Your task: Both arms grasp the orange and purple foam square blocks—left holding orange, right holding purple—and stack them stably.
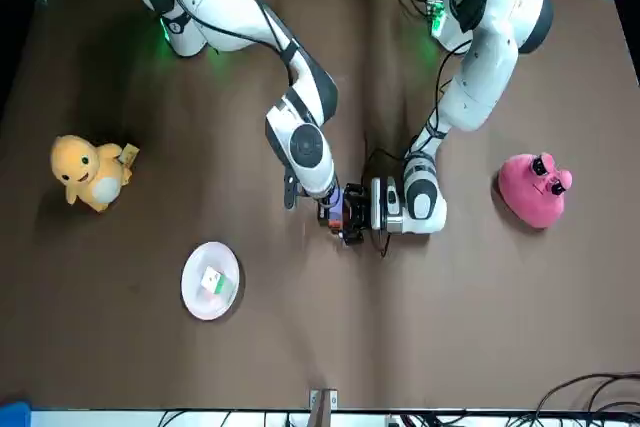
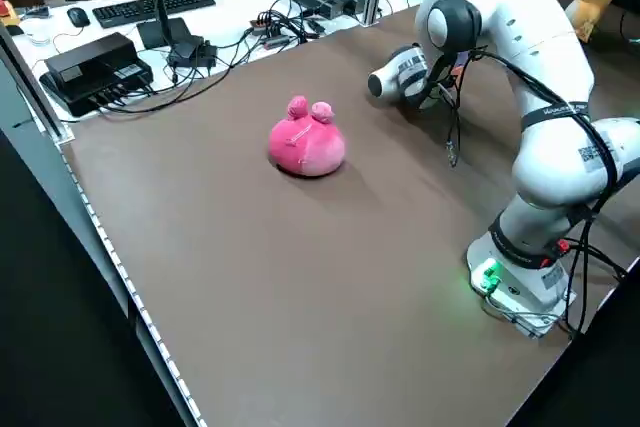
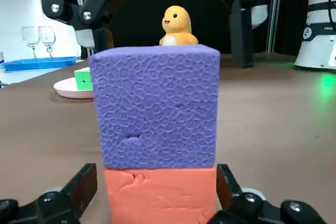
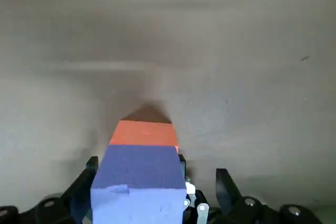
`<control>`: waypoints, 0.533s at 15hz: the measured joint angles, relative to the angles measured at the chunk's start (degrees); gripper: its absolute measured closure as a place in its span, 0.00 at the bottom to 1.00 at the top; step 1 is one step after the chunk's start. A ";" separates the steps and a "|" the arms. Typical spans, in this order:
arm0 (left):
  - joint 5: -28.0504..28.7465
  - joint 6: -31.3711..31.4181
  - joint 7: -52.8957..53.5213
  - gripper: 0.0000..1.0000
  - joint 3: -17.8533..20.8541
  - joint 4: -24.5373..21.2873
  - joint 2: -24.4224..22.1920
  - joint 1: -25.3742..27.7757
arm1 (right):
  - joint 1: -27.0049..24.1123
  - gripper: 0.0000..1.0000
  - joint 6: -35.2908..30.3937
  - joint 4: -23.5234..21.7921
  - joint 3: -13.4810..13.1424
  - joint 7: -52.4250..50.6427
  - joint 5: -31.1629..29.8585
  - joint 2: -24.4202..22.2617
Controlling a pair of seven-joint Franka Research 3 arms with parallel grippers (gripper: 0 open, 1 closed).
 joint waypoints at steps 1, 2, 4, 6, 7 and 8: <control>0.00 0.09 -0.02 0.00 0.01 0.00 0.00 0.04 | -0.05 0.00 -0.07 0.01 -0.01 0.00 0.00 0.00; 0.00 0.19 -0.07 0.00 0.04 -0.01 0.00 0.18 | -0.10 0.00 -0.10 0.03 -0.02 0.00 0.00 0.00; 0.00 0.19 -0.09 0.00 0.04 -0.09 0.00 0.90 | -0.12 0.00 -0.17 0.15 -0.02 0.00 -0.01 -0.01; 0.00 0.15 -0.09 0.00 0.04 -0.11 0.00 1.44 | -0.12 0.00 -0.18 0.21 -0.02 0.00 -0.02 -0.04; 0.00 0.10 -0.09 0.00 0.04 -0.12 0.00 1.69 | -0.12 0.00 -0.18 0.24 -0.03 0.00 -0.02 -0.07; 0.00 0.09 -0.09 0.00 0.05 -0.12 0.00 1.86 | -0.12 0.00 -0.19 0.27 -0.02 0.00 -0.02 -0.12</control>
